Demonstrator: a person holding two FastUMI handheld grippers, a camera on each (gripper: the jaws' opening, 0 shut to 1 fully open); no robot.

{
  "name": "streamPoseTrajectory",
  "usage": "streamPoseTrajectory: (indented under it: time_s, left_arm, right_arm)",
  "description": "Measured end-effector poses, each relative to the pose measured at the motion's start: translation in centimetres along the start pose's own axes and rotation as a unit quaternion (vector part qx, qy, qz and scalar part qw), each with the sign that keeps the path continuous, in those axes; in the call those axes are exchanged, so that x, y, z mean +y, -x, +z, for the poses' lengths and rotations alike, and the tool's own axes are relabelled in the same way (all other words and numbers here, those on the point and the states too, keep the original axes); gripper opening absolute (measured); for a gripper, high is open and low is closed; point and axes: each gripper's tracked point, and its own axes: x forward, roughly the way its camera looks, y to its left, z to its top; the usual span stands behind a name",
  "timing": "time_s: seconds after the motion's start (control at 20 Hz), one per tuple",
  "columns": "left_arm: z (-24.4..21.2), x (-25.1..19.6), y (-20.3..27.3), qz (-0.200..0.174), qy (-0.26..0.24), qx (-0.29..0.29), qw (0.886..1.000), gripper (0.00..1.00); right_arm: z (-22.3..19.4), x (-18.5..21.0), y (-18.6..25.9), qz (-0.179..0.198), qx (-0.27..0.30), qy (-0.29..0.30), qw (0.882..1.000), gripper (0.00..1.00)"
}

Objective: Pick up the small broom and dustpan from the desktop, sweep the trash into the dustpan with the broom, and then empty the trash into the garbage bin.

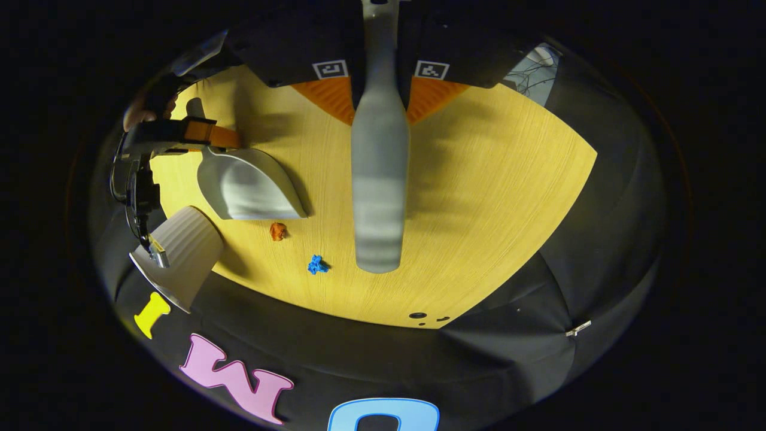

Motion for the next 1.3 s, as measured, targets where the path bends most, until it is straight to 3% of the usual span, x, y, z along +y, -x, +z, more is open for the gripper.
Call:
streamPoseTrajectory:
  time_s: [0.05,0.15,0.2,0.25,0.35,0.6,0.65,0.75,0.8,0.95,1.1,1.15,1.2,1.3]
  left_arm:
    - [0.0,-0.2,-0.1,-0.001,-0.001,0.000,1.000,0.26]
    - [-0.1,-0.6,-0.5,-0.003,-0.004,0.000,1.000,0.26]
    - [-0.2,-0.7,-0.6,-0.004,-0.004,0.001,1.000,0.26]
    - [-0.3,-0.9,-0.8,-0.004,-0.004,0.002,1.000,0.27]
    - [-0.5,-1.1,-1.1,-0.006,-0.005,0.008,1.000,0.26]
    - [1.4,-0.2,-2.8,0.002,-0.030,0.012,0.999,0.27]
    - [2.2,0.0,-3.2,0.004,-0.039,0.011,0.999,0.26]
    - [4.0,0.3,-4.5,0.001,-0.055,0.012,0.998,0.26]
    - [4.9,0.5,-5.2,0.000,-0.064,0.011,0.998,0.26]
    - [8.5,0.7,-8.1,0.000,-0.111,0.011,0.994,0.26]
    - [11.5,-0.2,-11.7,-0.019,-0.156,0.027,0.987,0.27]
    - [12.5,-0.3,-13.1,-0.023,-0.176,0.033,0.983,0.27]
    - [13.4,-0.3,-14.5,-0.021,-0.199,0.040,0.979,0.26]
    - [15.4,-0.4,-16.7,-0.011,-0.246,0.052,0.968,0.27]
  right_arm:
    - [0.2,0.3,0.3,0.009,0.002,-0.006,1.000,0.43]
    - [0.3,0.8,0.3,0.033,0.007,-0.004,0.999,0.44]
    - [0.4,0.8,0.3,0.041,0.005,-0.003,0.999,0.39]
    - [0.4,0.8,0.3,0.047,0.002,0.000,0.999,0.42]
    - [0.5,0.7,0.3,0.049,-0.008,0.011,0.999,0.34]
    - [1.3,-0.4,0.8,0.039,-0.032,0.034,0.998,0.42]
    - [1.5,-0.7,1.2,0.039,-0.038,0.034,0.998,0.37]
    - [2.0,-1.3,2.0,0.036,-0.051,0.047,0.997,0.42]
    - [2.3,-1.7,2.3,0.033,-0.059,0.058,0.996,0.38]
    - [2.6,-2.4,3.1,0.031,-0.072,0.079,0.994,0.41]
    - [2.1,-3.2,3.4,0.029,-0.066,0.084,0.994,0.34]
    - [1.9,-3.5,3.5,0.028,-0.064,0.090,0.994,0.34]
    - [1.7,-3.7,3.5,0.029,-0.060,0.095,0.993,0.41]
    - [1.1,-4.2,3.5,0.030,-0.052,0.104,0.993,0.37]
